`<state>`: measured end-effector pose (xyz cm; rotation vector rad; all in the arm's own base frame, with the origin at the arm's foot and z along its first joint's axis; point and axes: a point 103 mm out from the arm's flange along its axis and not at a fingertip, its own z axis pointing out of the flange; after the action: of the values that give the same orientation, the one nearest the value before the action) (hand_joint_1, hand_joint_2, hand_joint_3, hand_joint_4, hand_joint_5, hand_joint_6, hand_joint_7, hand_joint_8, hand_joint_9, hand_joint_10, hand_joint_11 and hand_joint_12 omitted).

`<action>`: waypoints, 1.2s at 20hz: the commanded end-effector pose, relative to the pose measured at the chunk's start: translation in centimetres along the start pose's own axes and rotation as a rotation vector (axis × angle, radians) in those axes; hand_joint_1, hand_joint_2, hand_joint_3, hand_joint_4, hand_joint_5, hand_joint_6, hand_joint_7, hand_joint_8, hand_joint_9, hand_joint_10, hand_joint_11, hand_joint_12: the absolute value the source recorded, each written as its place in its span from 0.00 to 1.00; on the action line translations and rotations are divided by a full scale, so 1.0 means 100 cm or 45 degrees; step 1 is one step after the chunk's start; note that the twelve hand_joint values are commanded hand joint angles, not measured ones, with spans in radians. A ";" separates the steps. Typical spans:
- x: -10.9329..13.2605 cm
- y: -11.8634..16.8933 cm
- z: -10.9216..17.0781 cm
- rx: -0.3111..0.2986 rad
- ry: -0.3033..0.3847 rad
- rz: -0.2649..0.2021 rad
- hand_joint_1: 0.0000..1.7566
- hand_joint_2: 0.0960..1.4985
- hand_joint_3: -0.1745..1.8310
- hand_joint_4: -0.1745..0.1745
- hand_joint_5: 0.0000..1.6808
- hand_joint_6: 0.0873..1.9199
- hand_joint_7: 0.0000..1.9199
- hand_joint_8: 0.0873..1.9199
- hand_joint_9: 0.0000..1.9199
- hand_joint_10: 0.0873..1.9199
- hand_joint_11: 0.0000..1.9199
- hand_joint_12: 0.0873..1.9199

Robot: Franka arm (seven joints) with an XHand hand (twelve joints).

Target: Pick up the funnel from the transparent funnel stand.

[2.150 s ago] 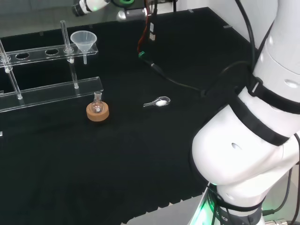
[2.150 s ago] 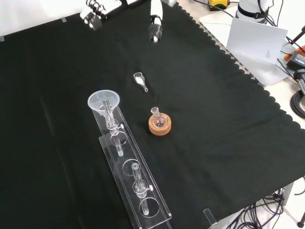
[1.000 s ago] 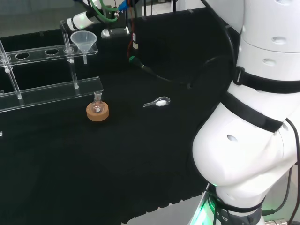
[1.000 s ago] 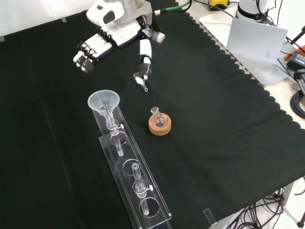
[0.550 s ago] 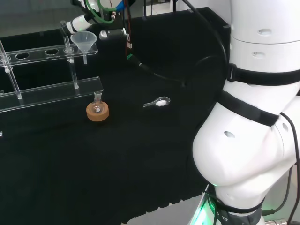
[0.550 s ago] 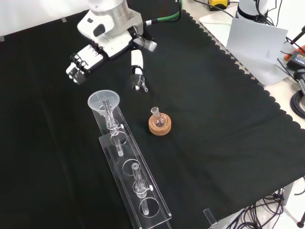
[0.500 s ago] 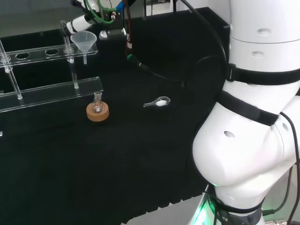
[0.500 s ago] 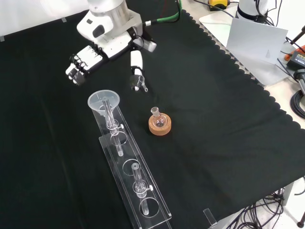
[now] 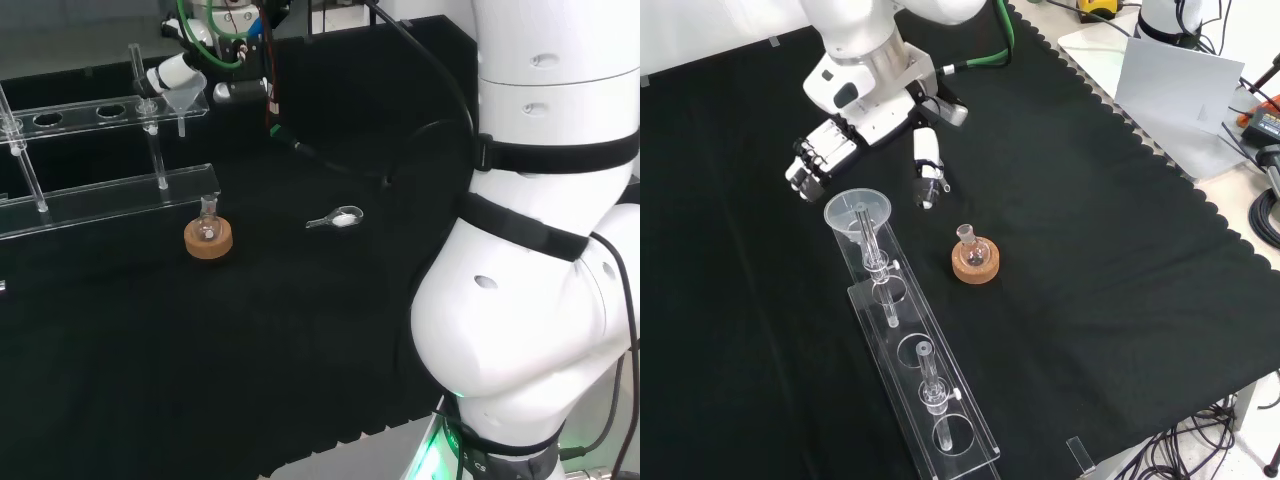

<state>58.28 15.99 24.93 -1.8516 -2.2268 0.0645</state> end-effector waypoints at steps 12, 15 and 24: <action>0.012 0.016 0.019 0.077 -0.005 -0.026 0.21 0.44 0.09 0.49 0.00 0.00 0.00 0.00 0.00 0.00 0.00 0.20; 0.009 0.015 0.022 0.087 0.000 -0.010 0.21 0.44 0.09 0.48 0.00 0.00 0.00 0.00 0.00 0.00 0.00 0.20; -0.008 0.018 0.020 0.077 0.042 0.043 0.22 0.45 0.09 0.48 0.00 0.00 0.00 0.00 0.00 0.00 0.00 0.20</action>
<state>59.41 16.40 22.54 -1.8309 -2.1683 0.1166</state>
